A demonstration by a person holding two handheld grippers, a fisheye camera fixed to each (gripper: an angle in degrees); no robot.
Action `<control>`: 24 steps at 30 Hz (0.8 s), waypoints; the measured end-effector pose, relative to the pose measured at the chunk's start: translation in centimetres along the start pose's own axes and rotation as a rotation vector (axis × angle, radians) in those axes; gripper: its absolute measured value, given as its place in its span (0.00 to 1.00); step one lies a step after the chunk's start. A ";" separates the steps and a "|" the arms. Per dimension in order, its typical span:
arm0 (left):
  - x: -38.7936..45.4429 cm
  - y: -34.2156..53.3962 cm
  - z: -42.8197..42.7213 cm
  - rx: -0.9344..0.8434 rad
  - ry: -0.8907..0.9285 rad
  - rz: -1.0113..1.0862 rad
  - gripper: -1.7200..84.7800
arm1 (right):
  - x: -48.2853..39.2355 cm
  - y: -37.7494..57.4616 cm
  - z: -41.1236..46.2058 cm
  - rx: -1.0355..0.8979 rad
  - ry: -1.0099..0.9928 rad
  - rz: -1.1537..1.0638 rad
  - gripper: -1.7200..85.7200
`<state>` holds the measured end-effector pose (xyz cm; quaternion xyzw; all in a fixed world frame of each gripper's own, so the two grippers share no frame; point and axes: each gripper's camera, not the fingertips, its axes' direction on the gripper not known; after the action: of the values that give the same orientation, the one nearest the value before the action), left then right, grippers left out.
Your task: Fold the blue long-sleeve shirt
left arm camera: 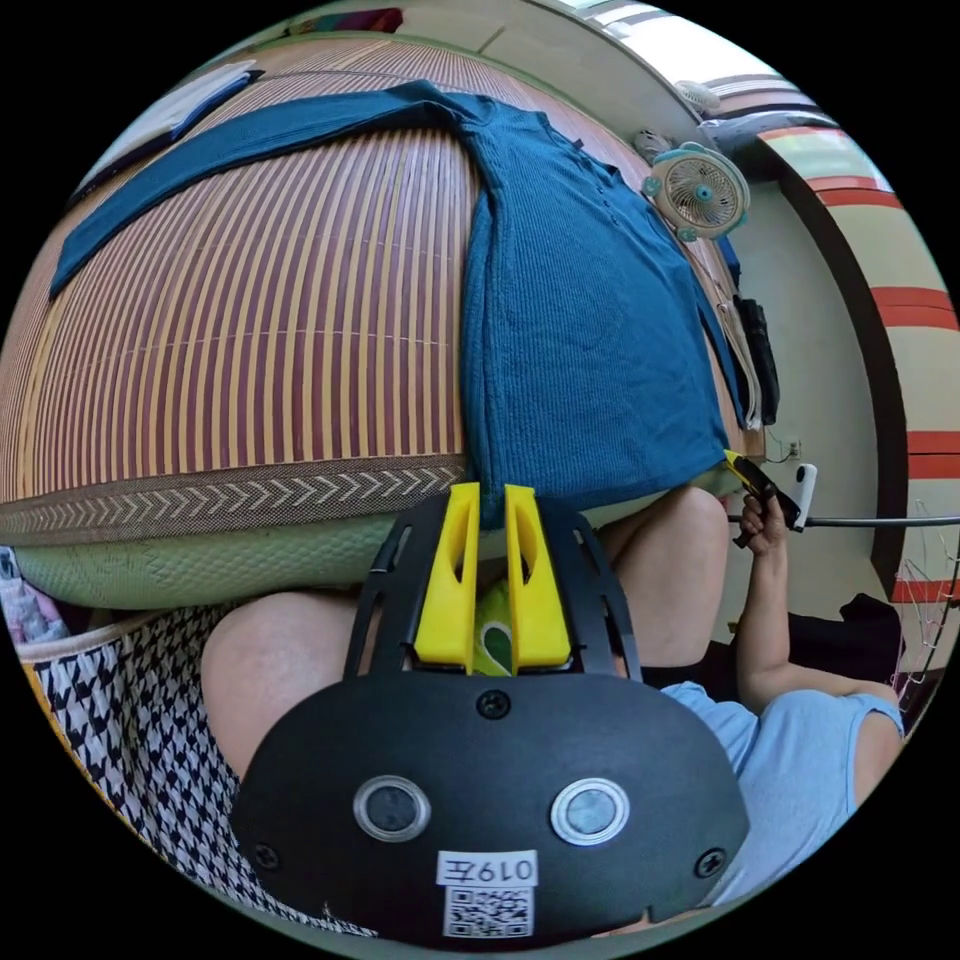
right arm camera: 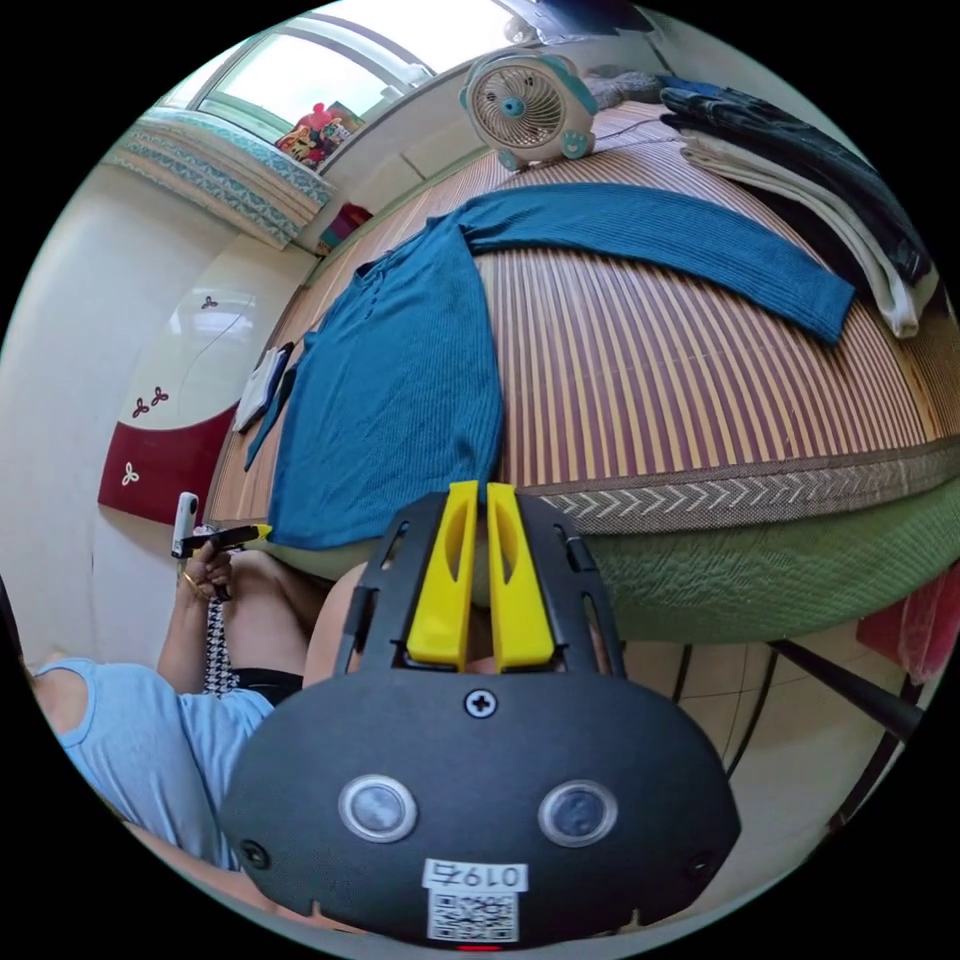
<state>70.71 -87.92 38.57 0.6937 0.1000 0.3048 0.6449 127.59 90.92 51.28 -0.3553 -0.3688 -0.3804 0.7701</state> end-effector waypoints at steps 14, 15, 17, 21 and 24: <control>-2.6 0.8 -2.9 -0.067 0.116 -0.031 0.04 | -7.1 -2.9 -1.7 -0.171 0.277 -0.133 0.01; -2.5 0.8 -2.8 -0.069 0.110 -0.031 0.04 | -7.4 -3.0 -1.7 -0.170 0.280 -0.134 0.01; -2.3 0.8 -3.0 -0.065 0.081 -0.033 0.04 | -8.2 -3.2 -2.1 -0.166 0.277 -0.128 0.01; -2.5 0.7 -4.5 -0.044 0.053 -0.037 0.04 | -9.6 -3.3 -2.5 -0.181 0.263 -0.148 0.01; -2.5 0.7 -5.6 -0.054 0.039 -0.036 0.04 | -10.9 -3.1 -2.7 -0.198 0.252 -0.164 0.01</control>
<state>65.47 -84.63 38.42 0.6681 0.1168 0.3092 0.6666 121.01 90.80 41.68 -0.3477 -0.2579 -0.5177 0.7380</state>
